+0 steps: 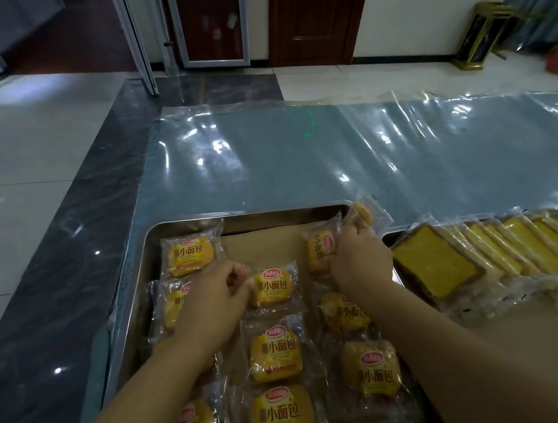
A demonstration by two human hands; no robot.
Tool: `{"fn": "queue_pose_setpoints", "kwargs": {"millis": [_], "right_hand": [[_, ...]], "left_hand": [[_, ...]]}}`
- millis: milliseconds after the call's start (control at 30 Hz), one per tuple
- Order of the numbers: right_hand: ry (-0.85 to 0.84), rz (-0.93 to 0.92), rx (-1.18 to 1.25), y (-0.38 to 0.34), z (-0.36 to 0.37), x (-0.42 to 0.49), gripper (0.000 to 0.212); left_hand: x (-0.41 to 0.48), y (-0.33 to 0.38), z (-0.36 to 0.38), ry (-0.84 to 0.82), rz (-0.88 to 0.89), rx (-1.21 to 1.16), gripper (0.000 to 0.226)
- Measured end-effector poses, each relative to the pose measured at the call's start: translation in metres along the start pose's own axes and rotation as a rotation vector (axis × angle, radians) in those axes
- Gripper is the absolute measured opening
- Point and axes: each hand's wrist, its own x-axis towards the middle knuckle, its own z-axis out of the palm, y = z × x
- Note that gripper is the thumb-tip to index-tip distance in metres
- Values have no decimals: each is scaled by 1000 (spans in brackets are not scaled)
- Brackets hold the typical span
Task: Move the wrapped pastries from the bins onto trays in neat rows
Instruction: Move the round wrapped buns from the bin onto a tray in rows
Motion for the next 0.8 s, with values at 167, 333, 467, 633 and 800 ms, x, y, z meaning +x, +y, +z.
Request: {"fn": "queue_pose_setpoints", "kwargs": {"millis": [167, 333, 467, 633, 800], "right_hand": [[83, -209, 373, -8, -8, 11, 25], [-121, -354, 628, -38, -12, 33, 27], [-302, -404, 514, -58, -2, 49, 38], [7, -440, 224, -66, 20, 38, 40], [-213, -506, 114, -67, 44, 20, 46]], "left_hand": [[8, -11, -9, 59, 26, 184, 13], [19, -29, -23, 101, 63, 385, 33], [28, -40, -29, 35, 50, 451, 40], [35, -55, -27, -54, 8, 483, 44], [36, -58, -23, -56, 22, 459, 44]]}}
